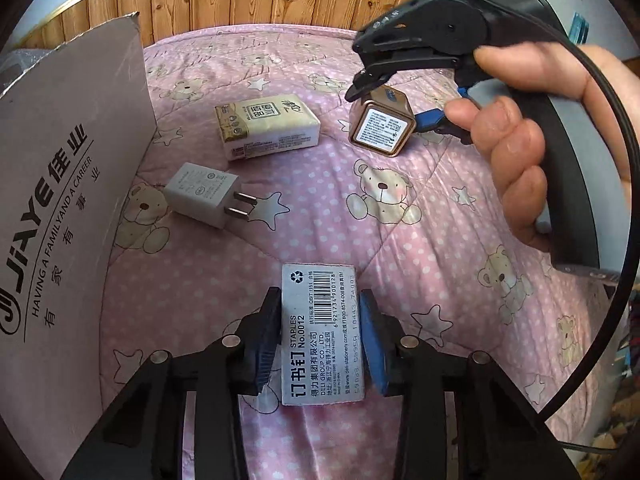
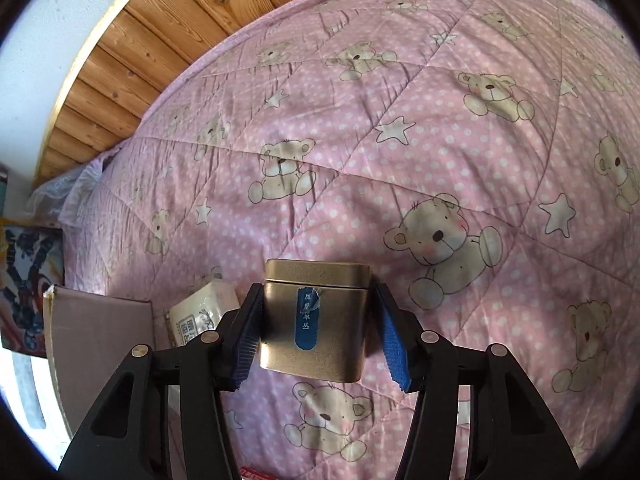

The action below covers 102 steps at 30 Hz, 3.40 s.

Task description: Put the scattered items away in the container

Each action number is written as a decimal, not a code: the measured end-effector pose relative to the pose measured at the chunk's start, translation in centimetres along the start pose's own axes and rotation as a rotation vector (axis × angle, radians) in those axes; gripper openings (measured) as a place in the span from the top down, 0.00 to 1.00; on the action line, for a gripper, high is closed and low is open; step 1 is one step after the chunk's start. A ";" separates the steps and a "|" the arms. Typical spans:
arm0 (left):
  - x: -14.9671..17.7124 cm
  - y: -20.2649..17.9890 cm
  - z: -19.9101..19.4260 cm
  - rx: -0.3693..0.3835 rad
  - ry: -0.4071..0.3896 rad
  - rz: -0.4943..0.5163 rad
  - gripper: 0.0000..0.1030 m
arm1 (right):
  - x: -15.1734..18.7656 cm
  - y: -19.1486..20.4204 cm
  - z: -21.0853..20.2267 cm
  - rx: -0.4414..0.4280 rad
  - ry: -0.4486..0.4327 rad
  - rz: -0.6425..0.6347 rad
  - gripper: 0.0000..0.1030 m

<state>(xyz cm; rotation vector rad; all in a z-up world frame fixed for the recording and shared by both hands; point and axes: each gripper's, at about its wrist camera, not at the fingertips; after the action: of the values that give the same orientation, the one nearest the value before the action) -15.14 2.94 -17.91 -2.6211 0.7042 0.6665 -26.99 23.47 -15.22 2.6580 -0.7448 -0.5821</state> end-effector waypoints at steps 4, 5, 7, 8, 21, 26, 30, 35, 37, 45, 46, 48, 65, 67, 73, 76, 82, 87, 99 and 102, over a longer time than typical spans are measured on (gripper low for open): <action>0.2 0.4 -1.0 0.053 -0.018 -0.035 0.62 | 1.4 -0.5 -1.8 -0.016 -0.015 -0.033 0.48; 0.2 0.6 -1.4 0.066 -0.023 -0.044 0.62 | 1.8 -0.6 -2.4 -0.025 -0.021 -0.040 0.48; 0.1 0.5 -1.9 0.080 -0.031 -0.055 0.62 | 2.9 -0.5 -3.4 -0.024 -0.035 -0.068 0.48; 0.0 0.4 -2.2 0.084 -0.035 -0.059 0.62 | 3.5 -0.5 -3.9 -0.028 -0.040 -0.078 0.48; 2.6 0.9 -6.2 0.148 0.010 -0.129 0.62 | 8.9 -3.5 -9.9 -0.058 -0.088 -0.087 0.48; 3.2 0.5 -8.6 0.140 -0.024 -0.117 0.62 | 11.8 -3.6 -11.3 -0.054 -0.083 -0.149 0.48; 3.4 -0.2 -10.1 0.139 -0.054 -0.104 0.62 | 13.7 -3.6 -12.3 -0.064 -0.087 -0.169 0.48; 4.1 -0.8 -12.0 0.140 -0.085 -0.087 0.62 | 15.9 -3.4 -13.6 -0.076 -0.096 -0.184 0.47; 4.5 -1.0 -12.8 0.135 -0.097 -0.079 0.62 | 16.8 -3.3 -14.0 -0.080 -0.100 -0.190 0.47; 6.0 -0.9 -15.7 0.134 -0.143 -0.069 0.62 | 20.3 -2.4 -14.9 -0.098 -0.095 -0.212 0.47; 6.2 -0.8 -16.0 0.135 -0.149 -0.070 0.62 | 20.7 -2.2 -15.0 -0.102 -0.093 -0.215 0.47; 6.5 -0.6 -16.6 0.135 -0.159 -0.071 0.62 | 21.4 -1.6 -15.2 -0.109 -0.090 -0.227 0.47; 7.4 4.2 -21.8 0.155 -0.270 -0.162 0.62 | 24.0 8.5 -18.4 -0.202 -0.099 -0.430 0.47; 7.3 5.0 -22.4 0.153 -0.286 -0.178 0.62 | 24.1 9.5 -18.7 -0.213 -0.100 -0.451 0.47; 6.9 7.1 -23.8 0.146 -0.324 -0.218 0.62 | 23.7 12.5 -19.2 -0.241 -0.099 -0.505 0.47; 6.6 8.1 -24.5 0.141 -0.343 -0.233 0.62 | 23.4 13.9 -19.1 -0.248 -0.097 -0.529 0.47; 5.8 10.5 -25.6 0.123 -0.370 -0.256 0.62 | 22.8 17.4 -18.7 -0.269 -0.091 -0.579 0.47; 5.2 12.9 -26.1 0.088 -0.387 -0.277 0.62 | 22.3 20.5 -18.0 -0.283 -0.084 -0.627 0.47; 3.7 20.0 -26.4 0.015 -0.394 -0.377 0.62 | 20.8 26.4 -14.1 -0.277 -0.034 -0.720 0.47; 3.2 21.5 -26.0 0.001 -0.376 -0.408 0.62 | 20.3 27.5 -12.8 -0.267 -0.014 -0.733 0.47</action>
<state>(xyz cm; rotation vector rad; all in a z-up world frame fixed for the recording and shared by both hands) -15.28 -27.18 -2.33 -2.4244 0.0565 0.9821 -16.82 -7.60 0.93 2.6110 0.3276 -0.8008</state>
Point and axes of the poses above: each gripper's, at about its wrist camera, not at the fingertips, and z roughly the way its jaws point, y to its left, x to its underside, and after that the axes turned 1 degree about -z, right-handed
